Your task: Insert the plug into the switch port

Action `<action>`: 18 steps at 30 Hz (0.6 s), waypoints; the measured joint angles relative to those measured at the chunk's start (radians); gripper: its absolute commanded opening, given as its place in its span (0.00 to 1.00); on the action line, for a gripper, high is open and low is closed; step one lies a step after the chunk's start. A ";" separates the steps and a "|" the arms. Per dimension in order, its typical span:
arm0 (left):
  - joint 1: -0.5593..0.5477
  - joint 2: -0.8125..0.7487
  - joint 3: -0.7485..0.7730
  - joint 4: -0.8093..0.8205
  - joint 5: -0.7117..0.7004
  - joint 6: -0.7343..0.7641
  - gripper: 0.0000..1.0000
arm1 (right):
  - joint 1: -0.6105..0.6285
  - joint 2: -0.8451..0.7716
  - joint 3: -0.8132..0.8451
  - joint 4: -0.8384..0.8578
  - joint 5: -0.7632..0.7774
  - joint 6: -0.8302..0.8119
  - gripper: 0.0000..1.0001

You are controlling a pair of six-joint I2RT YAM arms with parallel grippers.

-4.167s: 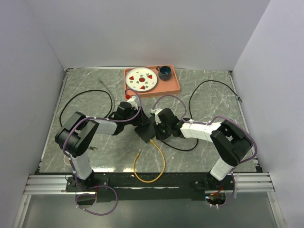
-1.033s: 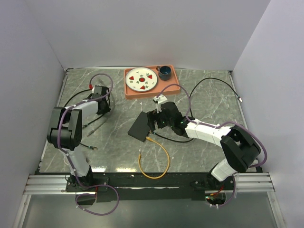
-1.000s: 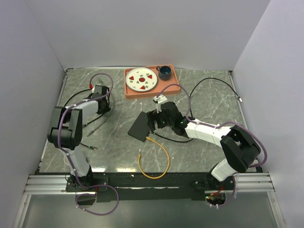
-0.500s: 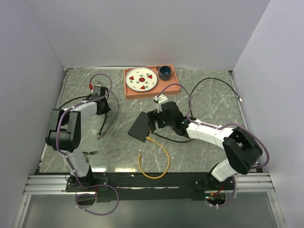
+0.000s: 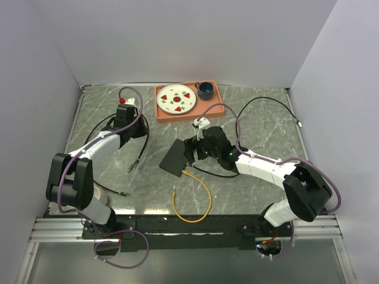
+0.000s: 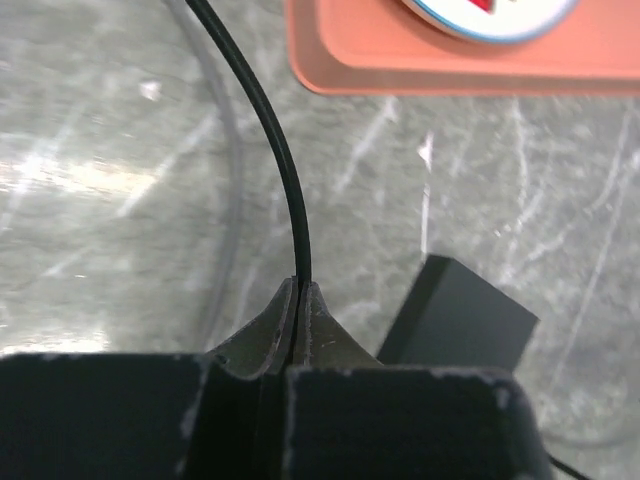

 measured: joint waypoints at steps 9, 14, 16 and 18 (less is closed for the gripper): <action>-0.071 -0.039 -0.013 0.019 0.137 -0.011 0.01 | -0.002 -0.058 -0.074 0.099 -0.111 0.034 0.99; -0.140 -0.058 -0.013 0.059 0.187 -0.036 0.01 | -0.007 -0.070 -0.097 0.211 -0.216 0.115 0.99; -0.166 -0.058 -0.012 0.062 0.197 -0.050 0.01 | -0.010 -0.069 -0.097 0.250 -0.253 0.154 0.99; -0.188 -0.058 -0.009 0.061 0.202 -0.059 0.01 | -0.013 -0.061 -0.097 0.313 -0.298 0.210 0.99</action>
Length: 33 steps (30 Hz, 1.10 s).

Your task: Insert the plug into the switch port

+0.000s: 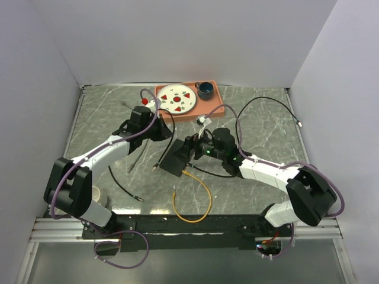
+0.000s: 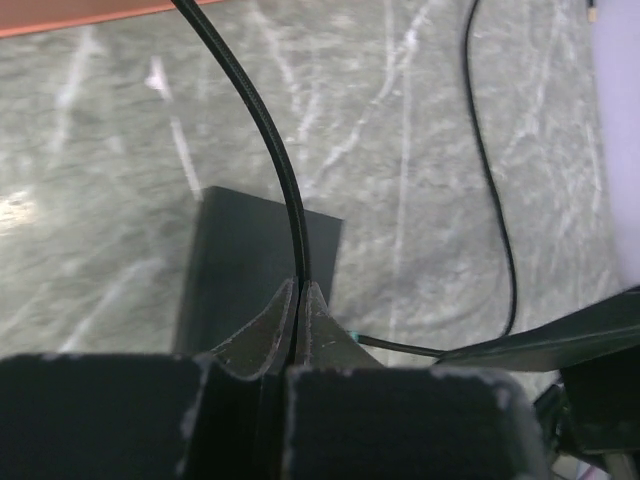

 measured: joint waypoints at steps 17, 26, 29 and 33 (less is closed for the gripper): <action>-0.080 -0.056 0.043 0.057 0.024 -0.097 0.01 | -0.002 0.193 0.002 0.308 -0.138 0.292 0.56; -0.095 -0.057 0.043 0.063 0.044 -0.107 0.01 | -0.022 0.276 0.010 0.391 -0.156 0.375 0.00; -0.095 -0.057 0.043 0.071 0.048 -0.111 0.01 | -0.028 0.280 0.010 0.400 -0.164 0.385 0.00; -0.095 -0.058 0.043 0.077 0.051 -0.115 0.01 | -0.033 0.280 0.009 0.413 -0.171 0.391 0.00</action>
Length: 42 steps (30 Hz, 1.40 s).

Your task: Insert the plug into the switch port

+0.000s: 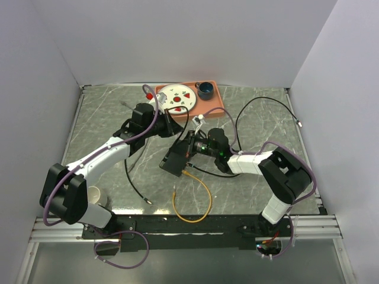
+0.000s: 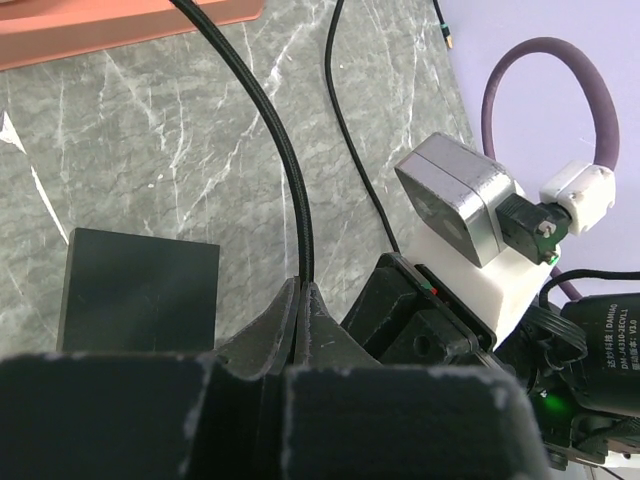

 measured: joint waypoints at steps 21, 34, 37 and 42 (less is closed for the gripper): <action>0.124 -0.144 -0.029 0.035 0.091 0.002 0.82 | -0.102 -0.173 -0.143 0.122 -0.070 -0.055 0.00; 0.216 -0.128 -0.305 0.637 0.544 -0.289 0.79 | -0.114 -0.620 -0.127 -0.133 -0.054 -0.373 0.00; 0.215 -0.118 -0.330 0.851 0.620 -0.400 0.78 | -0.114 -0.661 -0.127 -0.142 -0.058 -0.417 0.00; 0.193 -0.060 -0.337 1.136 0.714 -0.561 0.74 | -0.114 -0.717 -0.172 -0.074 -0.094 -0.451 0.00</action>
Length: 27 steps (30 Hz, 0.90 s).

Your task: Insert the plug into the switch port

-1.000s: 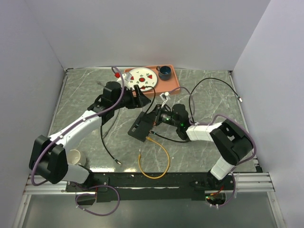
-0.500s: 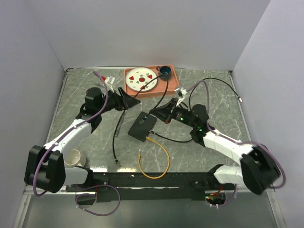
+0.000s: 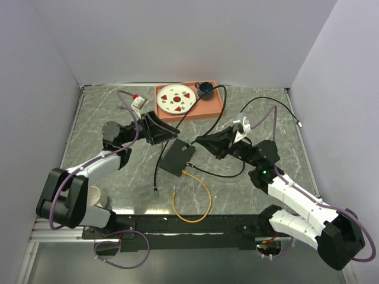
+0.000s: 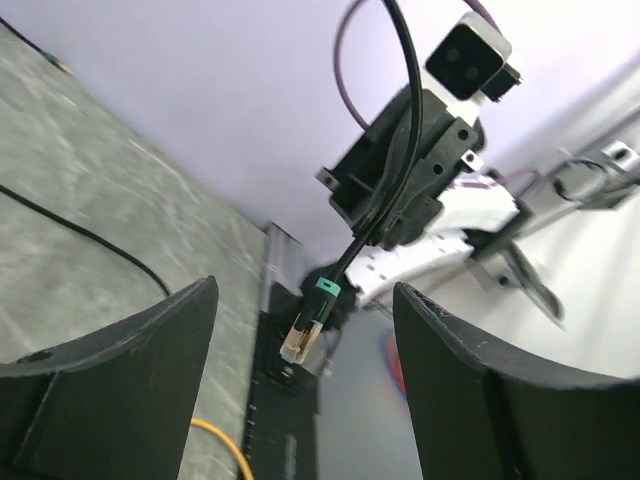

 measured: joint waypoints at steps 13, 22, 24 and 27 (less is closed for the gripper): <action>-0.121 0.154 0.000 0.121 0.082 -0.280 0.65 | 0.000 -0.062 -0.019 0.088 -0.093 -0.038 0.00; -0.135 0.141 0.000 0.127 0.072 -0.280 0.65 | 0.000 -0.089 -0.020 0.081 -0.084 -0.051 0.00; -0.138 0.131 0.000 0.127 0.071 -0.276 0.65 | 0.000 -0.095 -0.024 0.082 -0.081 -0.051 0.00; -0.149 0.111 -0.002 0.127 0.072 -0.265 0.65 | -0.002 -0.102 -0.036 0.083 -0.071 -0.053 0.00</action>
